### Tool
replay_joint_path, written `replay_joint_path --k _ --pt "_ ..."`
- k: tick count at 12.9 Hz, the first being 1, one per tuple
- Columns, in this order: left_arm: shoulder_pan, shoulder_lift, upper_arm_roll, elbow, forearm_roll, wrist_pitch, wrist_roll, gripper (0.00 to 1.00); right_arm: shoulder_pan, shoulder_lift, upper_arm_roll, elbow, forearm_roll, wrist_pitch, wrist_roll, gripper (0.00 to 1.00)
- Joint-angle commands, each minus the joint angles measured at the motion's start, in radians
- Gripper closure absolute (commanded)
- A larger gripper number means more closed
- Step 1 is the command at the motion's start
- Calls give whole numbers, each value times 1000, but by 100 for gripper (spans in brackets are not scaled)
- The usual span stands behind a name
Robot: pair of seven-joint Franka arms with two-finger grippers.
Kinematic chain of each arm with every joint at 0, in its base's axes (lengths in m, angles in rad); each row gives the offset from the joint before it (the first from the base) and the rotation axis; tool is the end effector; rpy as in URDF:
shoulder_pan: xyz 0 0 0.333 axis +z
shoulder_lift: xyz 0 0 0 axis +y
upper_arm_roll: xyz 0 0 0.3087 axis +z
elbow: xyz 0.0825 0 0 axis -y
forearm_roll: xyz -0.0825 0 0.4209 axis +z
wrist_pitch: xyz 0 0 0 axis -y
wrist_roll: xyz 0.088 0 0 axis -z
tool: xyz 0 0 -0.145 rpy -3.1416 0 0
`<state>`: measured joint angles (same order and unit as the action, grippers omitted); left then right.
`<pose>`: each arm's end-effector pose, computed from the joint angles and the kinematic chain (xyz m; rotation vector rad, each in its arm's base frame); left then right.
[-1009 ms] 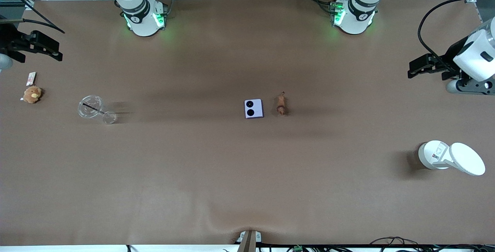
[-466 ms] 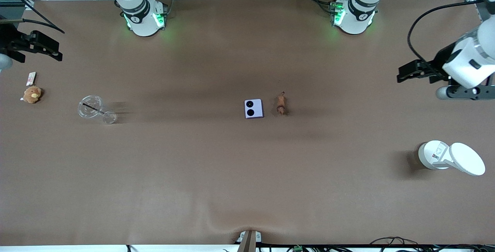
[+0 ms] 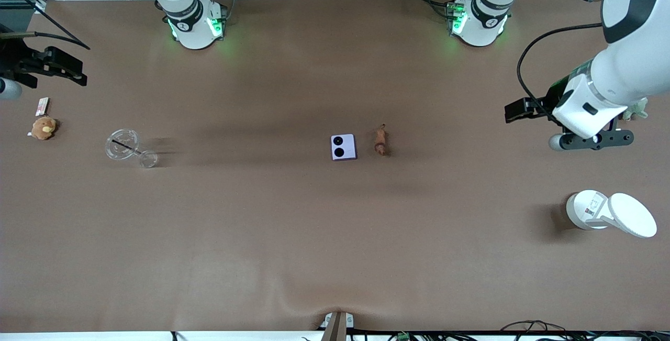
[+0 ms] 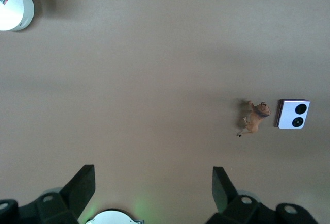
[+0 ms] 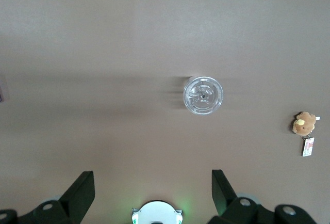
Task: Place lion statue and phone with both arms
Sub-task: 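Move the left gripper over the brown lion figurine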
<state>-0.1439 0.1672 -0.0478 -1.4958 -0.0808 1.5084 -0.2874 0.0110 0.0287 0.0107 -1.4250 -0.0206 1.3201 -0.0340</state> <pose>0.6107 -0.1290 0.5109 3.0770 0.1493 -0.2641 0.5675 0.0089 0.6149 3.1144 0.0809 -0.2086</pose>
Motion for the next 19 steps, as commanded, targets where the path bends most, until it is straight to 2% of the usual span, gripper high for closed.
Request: replay_joint_path --k 1,6,9,12,16,19 --pt "1 38 2 9 -59 4 -61 0 -19 10 12 21 2 -12 2 0" --pt "-2 106 0 8 -101 48 -114 0 -19 10 14 21 5 -12 2 0" --pt "-52 144 0 -1 -128 93 -186 0 -16 10 14 21 5 -12 2 0" --pt "-175 173 3 -75 -112 198 -203 0 -20 10 14 21 5 -10 2 0" --pt "-331 212 2 -190 -53 442 -320 0 -22 11 14 21 5 -12 2 0" --pt "-437 288 2 -198 39 473 -426 0 -19 11 14 21 7 -10 2 0"
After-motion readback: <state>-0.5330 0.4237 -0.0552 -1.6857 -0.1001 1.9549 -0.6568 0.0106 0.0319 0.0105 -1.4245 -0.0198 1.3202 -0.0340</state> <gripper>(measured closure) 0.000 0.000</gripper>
